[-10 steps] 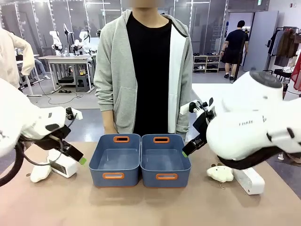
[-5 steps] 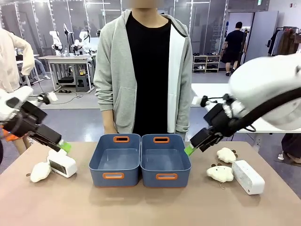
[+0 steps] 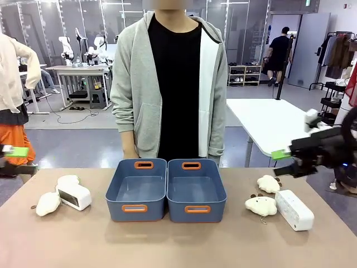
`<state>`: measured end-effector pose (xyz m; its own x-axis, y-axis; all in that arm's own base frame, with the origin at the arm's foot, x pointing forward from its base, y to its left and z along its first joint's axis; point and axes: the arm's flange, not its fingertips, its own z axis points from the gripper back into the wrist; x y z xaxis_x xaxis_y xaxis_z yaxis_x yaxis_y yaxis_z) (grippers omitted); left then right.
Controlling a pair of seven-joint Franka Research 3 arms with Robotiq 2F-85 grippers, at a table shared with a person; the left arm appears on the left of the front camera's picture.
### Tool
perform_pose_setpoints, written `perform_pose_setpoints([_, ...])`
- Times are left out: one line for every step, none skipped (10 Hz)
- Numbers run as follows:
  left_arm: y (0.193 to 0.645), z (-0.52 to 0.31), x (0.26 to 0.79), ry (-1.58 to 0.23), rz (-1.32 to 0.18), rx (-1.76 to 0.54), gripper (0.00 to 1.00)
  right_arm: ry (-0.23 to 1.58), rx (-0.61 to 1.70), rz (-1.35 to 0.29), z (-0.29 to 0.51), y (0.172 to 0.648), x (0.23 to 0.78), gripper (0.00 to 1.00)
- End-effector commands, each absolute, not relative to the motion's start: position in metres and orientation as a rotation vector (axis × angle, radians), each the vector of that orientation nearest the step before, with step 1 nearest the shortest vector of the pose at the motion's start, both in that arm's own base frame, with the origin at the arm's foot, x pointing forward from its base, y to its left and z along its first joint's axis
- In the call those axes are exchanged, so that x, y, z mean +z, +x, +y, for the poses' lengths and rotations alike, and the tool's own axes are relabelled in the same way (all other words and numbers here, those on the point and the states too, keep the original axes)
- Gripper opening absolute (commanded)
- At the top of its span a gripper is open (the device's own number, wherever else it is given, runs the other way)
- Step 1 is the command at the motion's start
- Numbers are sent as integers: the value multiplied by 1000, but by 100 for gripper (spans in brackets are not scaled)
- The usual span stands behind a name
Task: Sort the digital clocks into the basket.
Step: Pick up the Digital clock from the table and place it into the empty Plastic storage basket.
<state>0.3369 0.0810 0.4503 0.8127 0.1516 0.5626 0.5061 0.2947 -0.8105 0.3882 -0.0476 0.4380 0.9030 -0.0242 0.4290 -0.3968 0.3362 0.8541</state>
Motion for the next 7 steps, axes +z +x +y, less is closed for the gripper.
perform_pose_setpoints([293,113,436,-1246,-655,-114,100,1252,167,-511,-80,369,428,100])
perform_pose_setpoints([267,137,435,-1209,-716,-10,100,1247,107,-568,-103,351,428,100])
perform_pose_setpoints([249,151,430,-1186,-765,61,100,1241,74,-616,-123,339,430,100])
perform_pose_setpoints([239,162,427,-1173,-800,111,100,1222,34,-647,-138,332,429,100])
perform_pose_setpoints([237,166,426,-1167,-818,134,100,1208,18,-659,-145,331,431,100])
perform_pose_setpoints([245,163,427,-1132,-827,146,100,1201,16,-660,-141,336,433,100])
perform_pose_setpoints([264,220,440,-1157,-824,120,100,1218,7,-622,-155,330,429,100])
